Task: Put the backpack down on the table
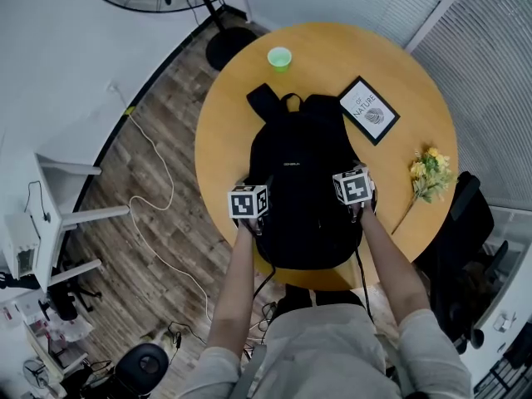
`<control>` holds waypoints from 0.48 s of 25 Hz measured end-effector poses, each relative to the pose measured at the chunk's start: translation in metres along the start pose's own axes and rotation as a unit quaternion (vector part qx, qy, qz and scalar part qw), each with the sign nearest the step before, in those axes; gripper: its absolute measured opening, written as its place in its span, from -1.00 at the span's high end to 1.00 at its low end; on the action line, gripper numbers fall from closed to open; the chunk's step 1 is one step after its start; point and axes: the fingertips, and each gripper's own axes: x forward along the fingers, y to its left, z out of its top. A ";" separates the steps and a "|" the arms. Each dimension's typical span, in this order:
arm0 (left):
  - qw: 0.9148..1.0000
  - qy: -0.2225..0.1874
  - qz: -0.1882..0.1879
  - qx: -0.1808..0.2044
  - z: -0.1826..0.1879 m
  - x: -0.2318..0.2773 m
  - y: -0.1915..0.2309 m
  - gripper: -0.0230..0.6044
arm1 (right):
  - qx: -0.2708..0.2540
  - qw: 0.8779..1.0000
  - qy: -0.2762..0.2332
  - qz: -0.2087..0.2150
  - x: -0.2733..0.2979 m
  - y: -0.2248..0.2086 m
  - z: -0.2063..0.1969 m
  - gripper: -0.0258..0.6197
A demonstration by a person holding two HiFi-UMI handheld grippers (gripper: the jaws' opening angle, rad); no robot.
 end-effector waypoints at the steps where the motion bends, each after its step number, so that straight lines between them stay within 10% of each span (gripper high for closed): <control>1: 1.000 0.000 0.003 0.006 0.001 -0.002 0.001 0.33 | 0.001 1.000 -0.001 -0.001 -0.003 -0.001 -0.001 0.37; 12: 0.999 -0.016 0.025 0.033 -0.004 -0.036 -0.001 0.23 | 0.008 1.000 -0.025 -0.011 -0.040 0.001 -0.012 0.37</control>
